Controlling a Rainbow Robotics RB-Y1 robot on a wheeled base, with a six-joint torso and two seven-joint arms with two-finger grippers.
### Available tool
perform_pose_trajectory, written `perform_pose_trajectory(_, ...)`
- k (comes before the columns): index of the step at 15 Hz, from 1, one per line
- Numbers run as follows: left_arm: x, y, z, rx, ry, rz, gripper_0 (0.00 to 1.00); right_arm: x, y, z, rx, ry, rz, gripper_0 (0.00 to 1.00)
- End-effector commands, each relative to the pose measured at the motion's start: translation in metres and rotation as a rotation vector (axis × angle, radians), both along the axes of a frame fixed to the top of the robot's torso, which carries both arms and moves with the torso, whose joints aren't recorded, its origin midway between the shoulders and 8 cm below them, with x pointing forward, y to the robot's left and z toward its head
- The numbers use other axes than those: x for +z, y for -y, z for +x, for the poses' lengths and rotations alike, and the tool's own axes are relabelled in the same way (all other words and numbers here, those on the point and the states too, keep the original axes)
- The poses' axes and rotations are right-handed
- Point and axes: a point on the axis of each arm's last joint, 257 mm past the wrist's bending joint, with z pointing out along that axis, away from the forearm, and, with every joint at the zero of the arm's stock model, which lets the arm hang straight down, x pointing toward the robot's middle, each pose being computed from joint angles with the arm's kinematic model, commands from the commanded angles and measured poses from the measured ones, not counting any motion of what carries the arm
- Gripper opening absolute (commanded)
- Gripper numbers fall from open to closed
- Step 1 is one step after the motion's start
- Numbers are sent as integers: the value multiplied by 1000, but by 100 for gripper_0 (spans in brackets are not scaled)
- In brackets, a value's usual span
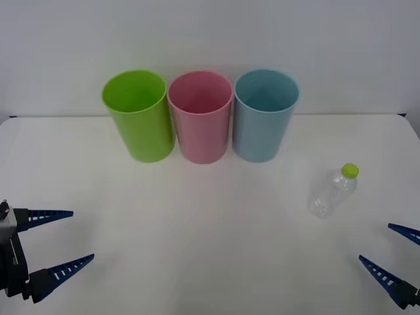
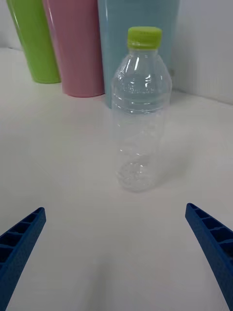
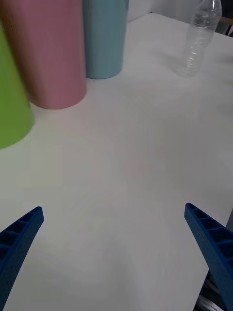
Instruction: Grasp the object on the table and drop it into the matching bin: aluminum can to the light blue bin, PET bottle to the pink bin.
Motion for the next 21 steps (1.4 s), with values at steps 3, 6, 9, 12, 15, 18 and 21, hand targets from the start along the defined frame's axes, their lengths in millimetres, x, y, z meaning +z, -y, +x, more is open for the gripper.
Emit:
perform_pose_trajectory(3,0,0,0,0,0,0,100,-17,-18,36,-70,17,6,100)
perform_pose_trajectory(6,0,0,0,0,0,0,100,-19,-25,55,-103,23,-2,100)
perform_pose_trajectory(9,0,0,0,0,0,0,100,-18,-38,73,-118,30,13,100)
perform_pose_trajectory(12,0,0,0,0,0,0,100,-20,-48,89,-154,28,33,100)
perform_pose_trajectory(15,0,0,0,0,0,0,100,-19,-46,94,-171,30,34,100)
perform_pose_trajectory(18,0,0,0,0,0,0,100,-20,-50,99,-182,25,42,100)
perform_pose_trajectory(21,0,0,0,0,0,0,100,-21,-57,110,-213,24,49,100)
